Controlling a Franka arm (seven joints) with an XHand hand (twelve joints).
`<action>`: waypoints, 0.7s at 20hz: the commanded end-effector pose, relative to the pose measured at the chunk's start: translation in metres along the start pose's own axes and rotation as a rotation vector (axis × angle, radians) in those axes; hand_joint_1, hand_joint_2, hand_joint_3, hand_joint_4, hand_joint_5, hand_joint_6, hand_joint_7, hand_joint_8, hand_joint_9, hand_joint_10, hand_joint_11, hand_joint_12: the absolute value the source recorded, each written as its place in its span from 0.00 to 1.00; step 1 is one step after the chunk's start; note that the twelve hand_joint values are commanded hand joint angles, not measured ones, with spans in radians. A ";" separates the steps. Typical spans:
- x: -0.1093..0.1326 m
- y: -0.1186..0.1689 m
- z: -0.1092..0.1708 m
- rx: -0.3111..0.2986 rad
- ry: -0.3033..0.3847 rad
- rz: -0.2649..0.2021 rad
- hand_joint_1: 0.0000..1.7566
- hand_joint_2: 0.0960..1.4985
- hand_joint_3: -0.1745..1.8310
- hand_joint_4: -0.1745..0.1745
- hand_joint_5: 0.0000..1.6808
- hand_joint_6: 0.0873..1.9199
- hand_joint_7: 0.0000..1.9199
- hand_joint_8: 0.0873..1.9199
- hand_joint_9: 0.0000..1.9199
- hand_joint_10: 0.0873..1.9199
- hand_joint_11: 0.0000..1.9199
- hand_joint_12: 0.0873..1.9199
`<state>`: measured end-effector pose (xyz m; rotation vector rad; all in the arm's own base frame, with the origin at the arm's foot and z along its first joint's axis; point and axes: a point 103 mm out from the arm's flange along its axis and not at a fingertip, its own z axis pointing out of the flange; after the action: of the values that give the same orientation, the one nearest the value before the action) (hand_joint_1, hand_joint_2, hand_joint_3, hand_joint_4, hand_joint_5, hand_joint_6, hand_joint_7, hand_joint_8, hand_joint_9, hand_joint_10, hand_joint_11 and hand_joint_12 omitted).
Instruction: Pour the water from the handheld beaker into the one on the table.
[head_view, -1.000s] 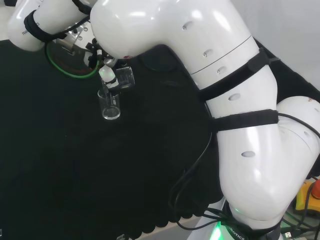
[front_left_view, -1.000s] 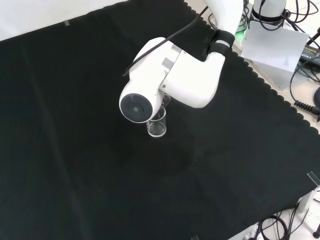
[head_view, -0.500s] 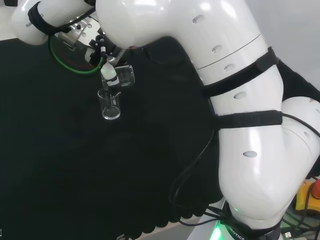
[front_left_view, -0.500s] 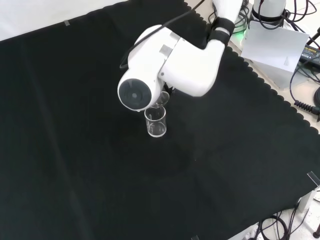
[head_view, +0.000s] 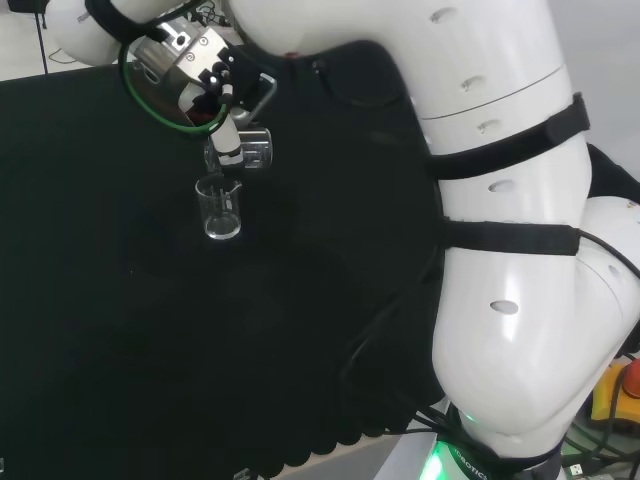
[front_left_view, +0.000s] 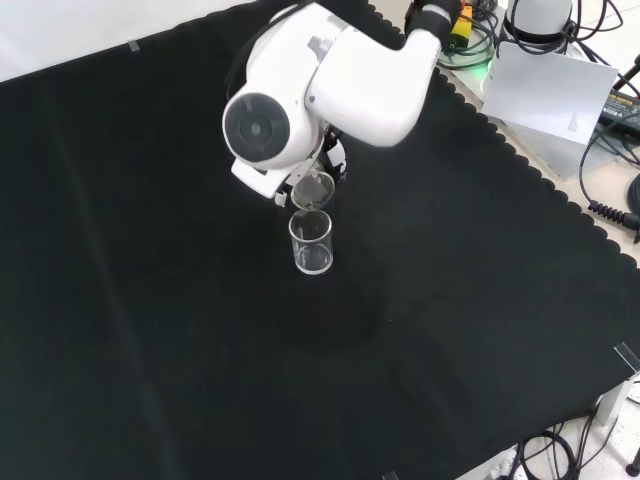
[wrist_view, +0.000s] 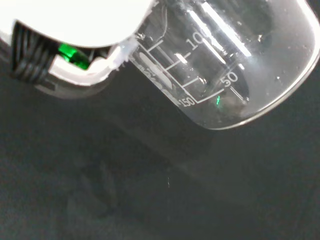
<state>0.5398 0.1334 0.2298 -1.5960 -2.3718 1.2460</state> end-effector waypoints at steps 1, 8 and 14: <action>-0.015 -0.002 0.009 -0.098 0.128 -0.034 0.65 0.37 0.44 1.00 0.79 0.28 0.88 0.00 0.82 0.00 0.62 0.41; -0.031 0.000 0.026 -0.140 0.246 -0.063 0.65 0.37 0.44 1.00 0.79 0.28 0.88 0.00 0.82 0.00 0.62 0.41; -0.041 0.003 0.039 -0.184 0.313 -0.086 0.65 0.37 0.44 1.00 0.79 0.28 0.88 0.00 0.82 0.00 0.62 0.41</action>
<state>0.5442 0.0863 0.2201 -1.5912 -2.3700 0.8204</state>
